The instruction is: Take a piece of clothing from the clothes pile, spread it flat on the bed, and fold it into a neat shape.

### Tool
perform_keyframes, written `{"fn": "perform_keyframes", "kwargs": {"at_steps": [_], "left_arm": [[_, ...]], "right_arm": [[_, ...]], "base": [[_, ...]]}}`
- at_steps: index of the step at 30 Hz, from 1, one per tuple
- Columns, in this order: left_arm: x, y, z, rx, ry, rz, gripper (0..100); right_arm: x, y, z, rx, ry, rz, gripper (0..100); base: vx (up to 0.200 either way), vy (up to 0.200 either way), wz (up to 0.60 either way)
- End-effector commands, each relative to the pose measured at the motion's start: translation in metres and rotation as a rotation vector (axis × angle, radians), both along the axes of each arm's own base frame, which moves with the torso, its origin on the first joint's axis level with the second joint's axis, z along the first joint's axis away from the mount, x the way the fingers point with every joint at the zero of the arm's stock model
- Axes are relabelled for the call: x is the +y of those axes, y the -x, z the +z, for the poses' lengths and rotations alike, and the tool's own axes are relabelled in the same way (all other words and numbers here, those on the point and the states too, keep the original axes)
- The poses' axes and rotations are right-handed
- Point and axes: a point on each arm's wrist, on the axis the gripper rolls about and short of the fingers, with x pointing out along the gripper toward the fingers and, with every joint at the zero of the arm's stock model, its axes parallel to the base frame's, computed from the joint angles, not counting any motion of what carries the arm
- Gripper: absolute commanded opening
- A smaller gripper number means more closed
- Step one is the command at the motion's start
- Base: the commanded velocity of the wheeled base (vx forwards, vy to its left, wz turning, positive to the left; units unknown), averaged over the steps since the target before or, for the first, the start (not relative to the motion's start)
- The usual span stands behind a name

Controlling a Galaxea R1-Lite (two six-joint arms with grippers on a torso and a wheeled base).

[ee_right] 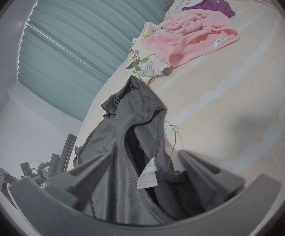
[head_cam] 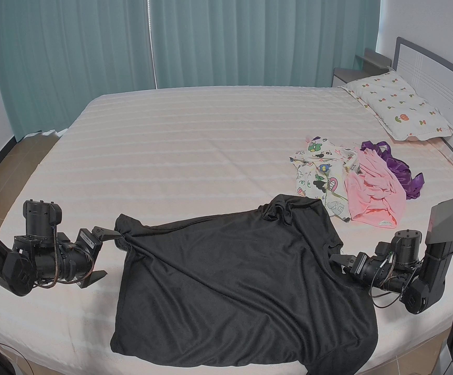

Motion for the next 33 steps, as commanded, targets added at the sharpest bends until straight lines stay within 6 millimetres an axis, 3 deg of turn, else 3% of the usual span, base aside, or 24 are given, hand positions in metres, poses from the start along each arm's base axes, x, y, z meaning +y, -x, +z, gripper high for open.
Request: {"fn": "perform_keyframes", "kwargs": {"at_steps": [1, 20, 25, 33], "left_arm": [[0.0, -0.001, -0.001, 0.004, 0.001, 0.002, 100], [0.0, -0.001, -0.002, 0.007, -0.001, 0.003, 100], [0.0, -0.001, -0.002, 0.006, -0.003, 0.002, 100], [0.0, 0.0, -0.003, 0.012, 0.0, 0.0, 100]], "right_arm": [[-0.003, -0.003, -0.002, 0.003, -0.001, -0.015, 0], [-0.067, -0.032, 0.01, -0.111, -0.008, -0.224, 0], [-0.085, -0.057, 0.022, -0.181, -0.003, -0.269, 0], [-0.089, -0.089, 0.025, -0.198, 0.0, -0.276, 0]], "base": [[0.0, 0.0, 0.0], [0.0, 0.0, 0.0], [0.0, 0.0, 0.0], [0.0, 0.0, 0.0]]}}
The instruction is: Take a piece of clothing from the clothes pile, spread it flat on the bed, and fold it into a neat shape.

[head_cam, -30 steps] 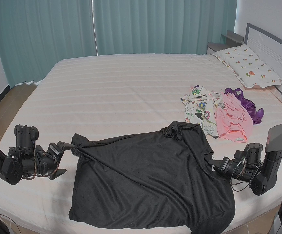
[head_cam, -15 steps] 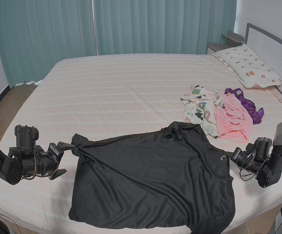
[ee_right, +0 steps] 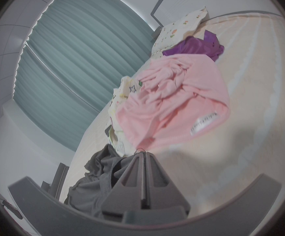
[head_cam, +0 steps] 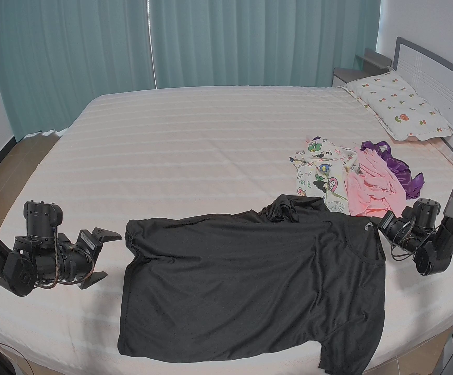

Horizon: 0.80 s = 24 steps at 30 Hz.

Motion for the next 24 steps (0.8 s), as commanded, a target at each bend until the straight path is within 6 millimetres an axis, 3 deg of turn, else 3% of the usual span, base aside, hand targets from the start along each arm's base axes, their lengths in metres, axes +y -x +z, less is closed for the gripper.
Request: {"fn": "perform_keyframes", "kwargs": {"at_steps": [1, 8, 9, 17, 21, 24], "left_arm": [[0.0, 0.001, -0.001, 0.007, 0.002, -0.002, 100], [-0.002, 0.003, -0.003, 0.015, 0.005, -0.01, 100], [-0.002, 0.003, -0.003, 0.016, 0.005, -0.012, 100], [-0.003, 0.01, -0.005, 0.032, 0.005, -0.019, 100], [-0.01, 0.019, -0.006, 0.046, 0.002, -0.05, 100], [-0.016, 0.028, -0.007, 0.053, 0.001, -0.079, 100]], "right_arm": [[-0.003, -0.019, -0.001, -0.028, 0.007, -0.007, 0], [-0.002, -0.025, -0.006, -0.026, 0.014, -0.014, 0], [-0.001, -0.023, -0.006, -0.022, 0.015, -0.012, 100], [-0.01, 0.001, 0.006, 0.003, 0.016, -0.042, 100], [-0.025, 0.033, 0.022, 0.024, 0.007, -0.089, 100], [-0.021, 0.058, 0.022, 0.075, -0.002, -0.098, 100]], "base": [[0.0, 0.0, 0.0], [0.0, 0.0, 0.0], [0.0, 0.0, 0.0], [0.0, 0.0, 0.0], [0.0, 0.0, 0.0], [-0.2, 0.0, 0.0]]}}
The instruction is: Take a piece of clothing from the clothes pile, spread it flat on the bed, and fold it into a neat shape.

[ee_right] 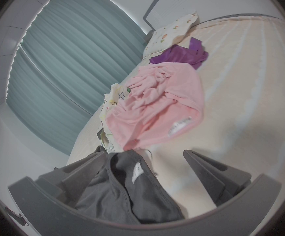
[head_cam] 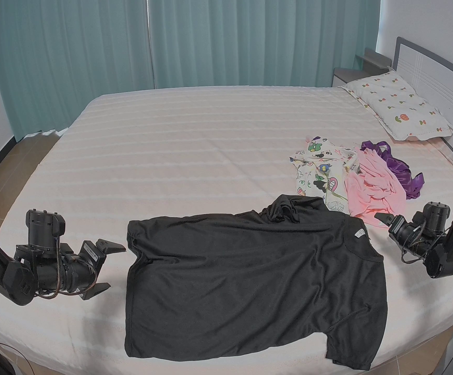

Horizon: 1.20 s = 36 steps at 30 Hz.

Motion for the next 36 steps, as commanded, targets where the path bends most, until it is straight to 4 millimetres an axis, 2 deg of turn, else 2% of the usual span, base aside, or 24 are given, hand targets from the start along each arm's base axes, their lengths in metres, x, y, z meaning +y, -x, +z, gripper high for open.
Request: {"fn": "perform_keyframes", "kwargs": {"at_steps": [1, 2, 3, 5, 7, 14, 22, 36], "left_arm": [[-0.01, 0.016, 0.0, 0.013, -0.001, -0.049, 100], [-0.014, 0.022, -0.001, 0.019, -0.002, -0.067, 100], [-0.014, 0.022, -0.001, 0.019, -0.002, -0.067, 100], [-0.018, 0.034, -0.005, 0.041, -0.01, -0.095, 100], [-0.019, 0.037, -0.005, 0.043, -0.009, -0.104, 100], [-0.024, 0.049, -0.016, 0.096, -0.03, -0.142, 100], [-0.036, 0.048, -0.032, 0.164, -0.059, -0.186, 100], [-0.043, 0.033, -0.049, 0.15, -0.07, -0.149, 100]], "right_arm": [[-0.003, 0.043, 0.016, 0.039, -0.009, -0.033, 100], [0.003, 0.057, 0.017, 0.065, -0.017, -0.026, 100], [0.003, 0.057, 0.017, 0.065, -0.017, -0.026, 100], [0.015, 0.085, 0.017, 0.123, -0.039, -0.005, 100], [0.026, 0.102, 0.015, 0.167, -0.044, 0.017, 100], [0.049, 0.137, 0.015, 0.238, -0.091, 0.071, 100], [0.056, 0.143, 0.007, 0.303, -0.145, 0.073, 100], [0.058, 0.142, 0.0, 0.34, -0.135, 0.073, 100]], "base": [[-0.2, 0.0, 0.0], [-0.2, 0.0, 0.0], [-0.2, 0.0, 0.0], [-0.2, 0.0, 0.0], [-0.2, 0.0, 0.0], [-0.143, 0.0, 0.0], [0.0, 0.0, 0.0], [0.0, 0.0, 0.0]]}}
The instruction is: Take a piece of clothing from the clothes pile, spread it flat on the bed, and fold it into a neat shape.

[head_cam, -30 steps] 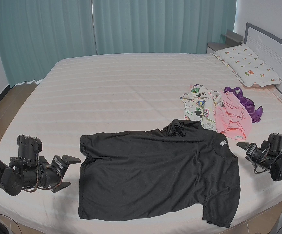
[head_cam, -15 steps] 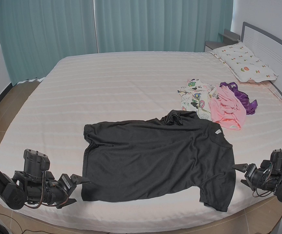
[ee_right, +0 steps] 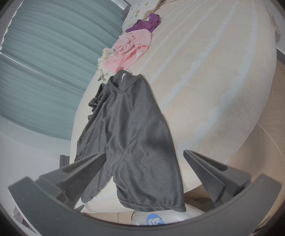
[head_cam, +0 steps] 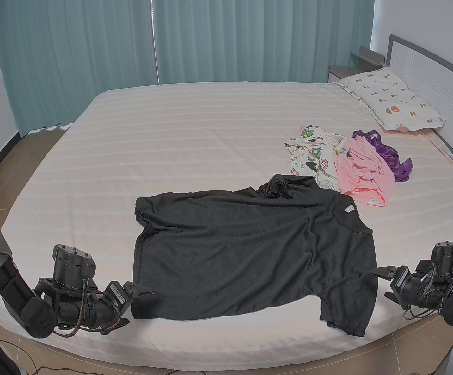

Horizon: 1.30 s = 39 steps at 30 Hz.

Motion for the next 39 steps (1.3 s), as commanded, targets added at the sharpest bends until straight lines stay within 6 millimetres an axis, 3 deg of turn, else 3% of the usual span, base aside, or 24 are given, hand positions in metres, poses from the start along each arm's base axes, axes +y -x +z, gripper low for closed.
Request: {"fn": "perform_keyframes", "kwargs": {"at_steps": [1, 8, 19, 20, 39], "left_arm": [[-0.005, -0.004, -0.01, 0.028, -0.001, -0.005, 100], [-0.022, -0.005, -0.023, 0.0, -0.091, 0.008, 100], [-0.024, -0.007, -0.023, -0.01, -0.093, 0.009, 100], [-0.024, -0.007, -0.023, -0.012, -0.093, 0.011, 0], [-0.009, -0.002, -0.015, -0.024, -0.08, 0.056, 0]], "right_arm": [[0.004, 0.004, -0.006, 0.042, 0.007, 0.011, 100], [0.017, 0.011, -0.014, 0.134, 0.075, 0.066, 100], [0.023, 0.02, -0.019, 0.211, 0.114, 0.141, 100], [0.024, 0.021, -0.019, 0.224, 0.118, 0.151, 100], [0.045, 0.029, -0.03, 0.312, 0.141, 0.27, 100]], "base": [[0.0, 0.0, 0.0], [0.0, 0.0, 0.0], [0.0, 0.0, 0.0], [0.0, 0.0, 0.0], [0.0, 0.0, 0.0]]}}
